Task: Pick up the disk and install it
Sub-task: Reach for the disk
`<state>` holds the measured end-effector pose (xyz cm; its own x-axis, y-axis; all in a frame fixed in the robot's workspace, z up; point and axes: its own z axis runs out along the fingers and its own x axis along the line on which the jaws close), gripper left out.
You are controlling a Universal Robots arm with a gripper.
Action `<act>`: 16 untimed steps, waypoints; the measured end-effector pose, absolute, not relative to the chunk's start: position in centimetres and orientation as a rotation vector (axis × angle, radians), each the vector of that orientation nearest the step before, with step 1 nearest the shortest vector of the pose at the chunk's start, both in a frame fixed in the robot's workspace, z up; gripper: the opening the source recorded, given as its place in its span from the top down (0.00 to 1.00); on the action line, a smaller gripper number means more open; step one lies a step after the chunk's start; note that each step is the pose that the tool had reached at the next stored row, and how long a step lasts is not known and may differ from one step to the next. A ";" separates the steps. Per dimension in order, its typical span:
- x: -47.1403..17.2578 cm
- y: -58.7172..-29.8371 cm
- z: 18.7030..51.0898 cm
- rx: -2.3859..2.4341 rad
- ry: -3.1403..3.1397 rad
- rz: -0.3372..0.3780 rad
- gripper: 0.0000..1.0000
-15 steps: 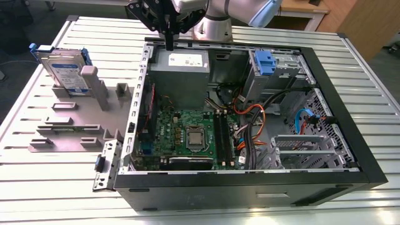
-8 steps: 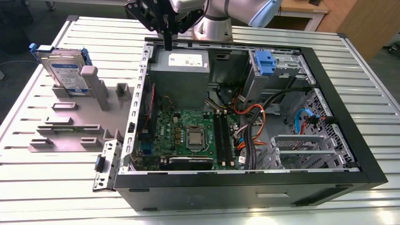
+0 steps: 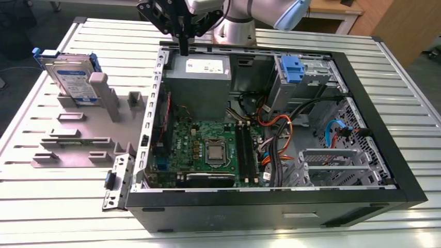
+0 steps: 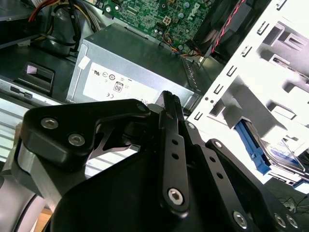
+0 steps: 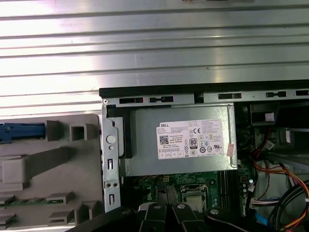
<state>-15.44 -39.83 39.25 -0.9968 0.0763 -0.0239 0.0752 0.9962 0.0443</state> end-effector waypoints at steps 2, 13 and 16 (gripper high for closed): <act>-15.5 -39.8 39.3 0.118 3.113 0.068 0.89; -16.8 -39.8 39.2 0.118 3.113 0.068 0.89; -16.9 -39.8 39.2 0.118 3.113 0.068 0.89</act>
